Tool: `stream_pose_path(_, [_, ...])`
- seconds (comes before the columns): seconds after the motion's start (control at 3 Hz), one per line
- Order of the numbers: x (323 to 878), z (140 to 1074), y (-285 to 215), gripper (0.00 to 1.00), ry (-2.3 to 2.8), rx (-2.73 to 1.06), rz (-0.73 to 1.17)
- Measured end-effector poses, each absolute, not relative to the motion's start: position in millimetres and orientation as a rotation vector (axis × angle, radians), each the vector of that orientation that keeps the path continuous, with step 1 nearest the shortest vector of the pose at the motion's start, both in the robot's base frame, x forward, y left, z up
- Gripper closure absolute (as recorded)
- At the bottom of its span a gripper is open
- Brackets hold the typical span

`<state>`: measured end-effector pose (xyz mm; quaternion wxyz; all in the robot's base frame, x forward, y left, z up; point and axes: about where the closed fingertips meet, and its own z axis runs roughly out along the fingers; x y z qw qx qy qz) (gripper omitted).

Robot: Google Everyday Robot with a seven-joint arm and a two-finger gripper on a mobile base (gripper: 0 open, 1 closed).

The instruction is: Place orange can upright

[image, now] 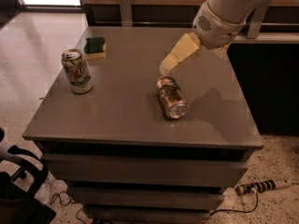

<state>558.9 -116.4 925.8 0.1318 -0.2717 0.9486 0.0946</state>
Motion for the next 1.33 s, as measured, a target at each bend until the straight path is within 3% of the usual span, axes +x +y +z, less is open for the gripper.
stream_pose_path(1.33, [559,869,-86,0.00,2.915,-0.777,0.043])
